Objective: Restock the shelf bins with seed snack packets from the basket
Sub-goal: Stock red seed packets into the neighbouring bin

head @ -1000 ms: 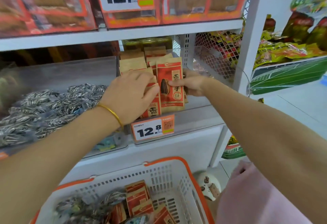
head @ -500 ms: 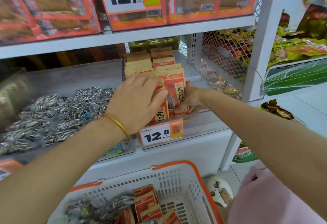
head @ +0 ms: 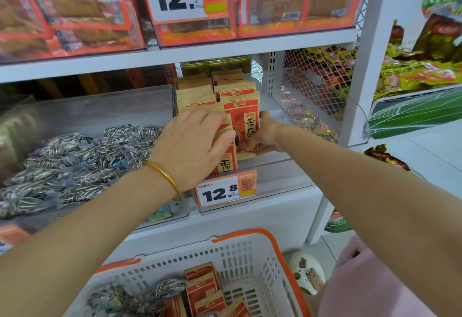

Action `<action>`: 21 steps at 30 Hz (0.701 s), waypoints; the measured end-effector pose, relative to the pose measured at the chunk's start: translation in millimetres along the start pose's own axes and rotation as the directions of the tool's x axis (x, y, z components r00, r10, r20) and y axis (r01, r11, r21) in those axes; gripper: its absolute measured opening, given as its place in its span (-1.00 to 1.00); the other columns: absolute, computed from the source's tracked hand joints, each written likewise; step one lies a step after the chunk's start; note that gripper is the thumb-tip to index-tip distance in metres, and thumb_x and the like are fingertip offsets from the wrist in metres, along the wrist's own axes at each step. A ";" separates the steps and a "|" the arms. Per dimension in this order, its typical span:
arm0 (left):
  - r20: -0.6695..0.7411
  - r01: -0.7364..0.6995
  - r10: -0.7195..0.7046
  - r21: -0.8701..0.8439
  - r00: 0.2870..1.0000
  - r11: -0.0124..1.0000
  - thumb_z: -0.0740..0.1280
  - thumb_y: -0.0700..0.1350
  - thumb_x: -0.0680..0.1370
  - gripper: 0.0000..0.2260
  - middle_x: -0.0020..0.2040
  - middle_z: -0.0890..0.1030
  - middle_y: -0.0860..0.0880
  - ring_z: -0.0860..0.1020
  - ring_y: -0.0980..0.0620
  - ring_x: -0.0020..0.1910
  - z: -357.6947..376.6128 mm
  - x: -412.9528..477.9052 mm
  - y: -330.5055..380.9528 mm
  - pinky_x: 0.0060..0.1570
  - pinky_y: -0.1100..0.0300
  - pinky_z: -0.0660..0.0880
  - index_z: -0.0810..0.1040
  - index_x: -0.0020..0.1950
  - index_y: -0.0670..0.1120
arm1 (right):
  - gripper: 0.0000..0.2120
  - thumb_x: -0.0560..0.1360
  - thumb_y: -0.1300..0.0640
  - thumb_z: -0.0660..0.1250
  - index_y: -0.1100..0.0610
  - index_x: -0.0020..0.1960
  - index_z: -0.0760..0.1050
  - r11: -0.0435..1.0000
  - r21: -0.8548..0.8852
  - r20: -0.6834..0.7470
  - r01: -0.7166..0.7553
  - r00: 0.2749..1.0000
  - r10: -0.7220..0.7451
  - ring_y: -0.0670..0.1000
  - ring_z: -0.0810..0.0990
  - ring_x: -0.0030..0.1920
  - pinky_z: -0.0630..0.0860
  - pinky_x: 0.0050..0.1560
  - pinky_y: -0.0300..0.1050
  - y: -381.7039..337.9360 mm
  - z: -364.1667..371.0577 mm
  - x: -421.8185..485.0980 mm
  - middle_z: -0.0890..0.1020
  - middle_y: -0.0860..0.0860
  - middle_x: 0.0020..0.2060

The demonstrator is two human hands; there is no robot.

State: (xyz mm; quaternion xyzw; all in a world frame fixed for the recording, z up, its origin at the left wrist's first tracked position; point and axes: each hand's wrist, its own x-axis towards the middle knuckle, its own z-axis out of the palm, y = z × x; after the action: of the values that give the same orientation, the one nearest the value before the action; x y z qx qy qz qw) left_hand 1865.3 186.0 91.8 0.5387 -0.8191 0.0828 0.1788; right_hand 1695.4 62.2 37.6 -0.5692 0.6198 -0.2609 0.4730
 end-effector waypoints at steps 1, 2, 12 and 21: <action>-0.001 -0.004 0.004 -0.001 1.000 1.000 -0.08 0.18 0.54 -0.48 0.30 0.45 0.00 0.34 0.01 0.30 0.1 -0.1 -0.4 0.29 0.10 0.25 0.36 0.38 -0.01 | -0.22 0.31 0.32 0.52 0.09 0.36 0.13 1.000 -0.007 0.003 -0.020 1.000 0.020 0.19 0.55 0.14 0.60 0.02 0.09 -0.2 -1.0 -0.7 0.49 0.15 0.20; -0.001 -0.006 0.006 -0.001 1.000 1.000 -0.08 0.18 0.54 -0.48 0.30 0.45 0.00 0.34 0.01 0.30 -0.3 0.1 -0.7 0.29 0.11 0.25 0.36 0.38 -0.01 | -0.23 0.31 0.31 0.52 0.10 0.36 0.15 0.999 -0.036 0.009 -0.032 0.999 0.033 0.19 0.56 0.12 0.60 -0.01 0.07 -0.5 -1.0 -1.4 0.50 0.15 0.19; -0.050 -0.036 0.037 0.018 0.998 0.999 -0.14 0.21 0.51 -0.41 0.27 0.46 -0.02 0.36 -0.02 0.27 -0.6 -3.6 -4.6 0.27 0.07 0.30 0.40 0.35 -0.04 | -0.30 0.34 0.28 0.52 0.14 0.32 0.20 0.995 -0.076 0.019 -0.065 0.998 0.066 0.18 0.53 0.15 0.59 0.04 0.06 0.2 -1.8 -12.4 0.48 0.16 0.21; -0.319 -0.228 0.192 -0.080 0.928 0.970 0.16 -0.20 0.55 -0.75 0.15 0.56 -0.18 0.51 -0.20 0.10 4.2 -111.2 -1.1 0.07 -0.07 0.39 0.58 0.08 -0.23 | -0.74 0.45 0.19 0.40 0.12 0.10 0.43 0.846 -0.307 -0.275 0.437 0.810 -0.518 0.07 0.59 -0.12 0.58 -0.13 0.03 3.6 9.4 -154.0 0.54 0.03 -0.14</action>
State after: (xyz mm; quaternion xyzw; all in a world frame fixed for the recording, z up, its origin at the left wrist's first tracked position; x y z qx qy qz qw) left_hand 1904.9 279.0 45.3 0.4171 -0.8373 0.1370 0.3258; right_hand 1687.3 211.7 75.1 -0.7027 0.5550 -0.3949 0.2057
